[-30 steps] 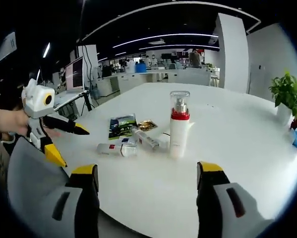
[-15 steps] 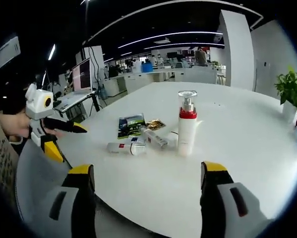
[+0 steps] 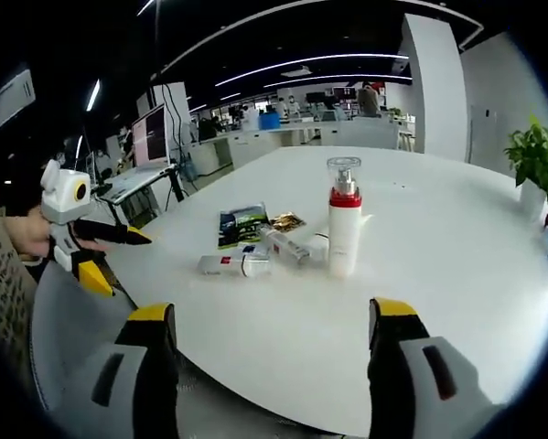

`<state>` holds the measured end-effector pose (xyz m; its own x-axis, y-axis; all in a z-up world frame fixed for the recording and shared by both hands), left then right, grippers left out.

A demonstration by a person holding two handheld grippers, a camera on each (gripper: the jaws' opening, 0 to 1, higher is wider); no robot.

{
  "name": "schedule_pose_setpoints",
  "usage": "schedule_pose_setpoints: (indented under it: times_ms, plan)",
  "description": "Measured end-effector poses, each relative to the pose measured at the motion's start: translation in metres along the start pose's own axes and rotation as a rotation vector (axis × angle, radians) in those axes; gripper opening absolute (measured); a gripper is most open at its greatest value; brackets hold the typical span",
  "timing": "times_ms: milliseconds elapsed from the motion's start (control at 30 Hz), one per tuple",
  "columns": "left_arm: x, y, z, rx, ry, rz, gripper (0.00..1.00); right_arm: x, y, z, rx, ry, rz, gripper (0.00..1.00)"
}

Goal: Arrange the skincare products in the storage area until every visible bottle or jar stands upright without overlapping.

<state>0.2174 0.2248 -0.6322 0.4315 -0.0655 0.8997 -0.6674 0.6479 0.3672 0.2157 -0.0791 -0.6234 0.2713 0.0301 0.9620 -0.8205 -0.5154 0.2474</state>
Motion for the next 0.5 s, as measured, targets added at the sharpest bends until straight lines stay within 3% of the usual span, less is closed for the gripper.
schedule_pose_setpoints:
  times_ms: [200, 300, 500]
  plan:
    - [0.000, 0.000, 0.000, -0.003, 0.003, 0.002, 0.97, 0.004, -0.002, 0.002, 0.029, -0.012, 0.007, 0.88]
    - [0.000, 0.000, 0.000, -0.005, 0.003, 0.005, 0.97, 0.009, -0.010, 0.015, 0.076, 0.055, -0.008, 0.87]
    - [0.000, 0.001, -0.002, 0.012, 0.005, 0.014, 0.97, 0.025, -0.033, 0.040, 0.153, 0.101, -0.019, 0.84]
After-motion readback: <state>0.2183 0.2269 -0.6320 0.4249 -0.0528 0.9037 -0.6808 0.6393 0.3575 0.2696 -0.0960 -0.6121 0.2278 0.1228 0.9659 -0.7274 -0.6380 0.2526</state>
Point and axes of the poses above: the point that each gripper's makers call its tool centre point, and the gripper's own axes: y roughly backward along the fingers, z roughly to its right, x roughly out of its top, the point moved 10 cm from there along y, roughly backward along the fingers, and after that the axes turned 15 degrees about z, right-handed, at the moved point
